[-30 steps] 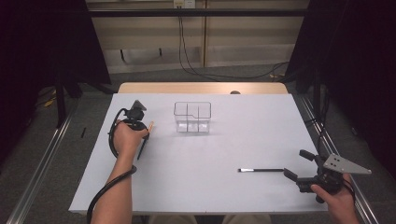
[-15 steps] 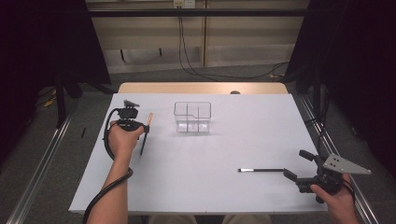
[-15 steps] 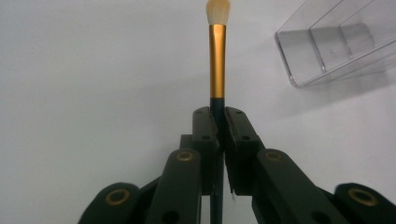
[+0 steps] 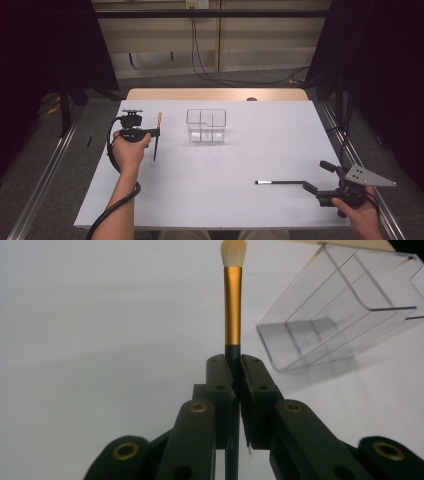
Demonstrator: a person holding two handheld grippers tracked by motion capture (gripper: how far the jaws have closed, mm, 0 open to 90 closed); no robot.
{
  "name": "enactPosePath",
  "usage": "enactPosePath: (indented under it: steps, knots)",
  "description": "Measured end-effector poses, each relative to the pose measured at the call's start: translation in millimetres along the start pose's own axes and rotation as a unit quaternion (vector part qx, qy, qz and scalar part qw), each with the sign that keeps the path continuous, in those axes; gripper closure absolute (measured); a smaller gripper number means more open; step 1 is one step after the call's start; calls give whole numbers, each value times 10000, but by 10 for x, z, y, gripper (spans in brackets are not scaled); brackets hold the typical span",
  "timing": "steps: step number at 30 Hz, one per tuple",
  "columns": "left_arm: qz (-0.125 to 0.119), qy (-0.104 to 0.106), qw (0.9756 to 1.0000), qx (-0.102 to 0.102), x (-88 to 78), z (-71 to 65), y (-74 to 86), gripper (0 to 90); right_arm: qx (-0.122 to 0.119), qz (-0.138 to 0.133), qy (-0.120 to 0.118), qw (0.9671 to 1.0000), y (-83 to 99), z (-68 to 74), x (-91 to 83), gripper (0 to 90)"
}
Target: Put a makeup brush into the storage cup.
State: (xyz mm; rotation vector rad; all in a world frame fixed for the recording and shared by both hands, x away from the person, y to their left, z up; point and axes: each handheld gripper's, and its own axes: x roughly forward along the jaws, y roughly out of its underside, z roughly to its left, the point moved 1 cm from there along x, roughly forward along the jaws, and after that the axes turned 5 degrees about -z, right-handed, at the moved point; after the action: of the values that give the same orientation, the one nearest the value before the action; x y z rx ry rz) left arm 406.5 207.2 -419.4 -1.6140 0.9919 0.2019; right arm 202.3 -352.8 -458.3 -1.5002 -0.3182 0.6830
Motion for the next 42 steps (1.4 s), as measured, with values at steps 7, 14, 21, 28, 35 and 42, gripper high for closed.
enactPosePath:
  steps: [7, 14, 21, 28, 35, 42]
  knots:
    - [-418, 145, 9990, -56, -67, -49, -9, 840, 6, 12, -3, 10000, 5, -3, 0, 19]
    - [-819, 322, 9961, -49, -134, -129, -22, 840, 10, 23, -7, 10000, 10, -4, 6, 18]
    - [-1206, 467, 9916, 85, -183, -172, -34, 840, -17, 40, -37, 10000, 9, 6, 20, 19]
    - [-1614, 490, 9856, 151, -207, -218, -28, 840, -5, 42, -35, 10000, 12, 1, 20, 19]
    - [-1972, 568, 9780, 383, -224, -322, -59, 840, -4, 53, -39, 10000, 14, 1, 22, 19]
    - [-2174, 734, 9726, 379, -201, -417, -89, 839, -12, 60, -29, 10000, 17, -5, 17, 19]
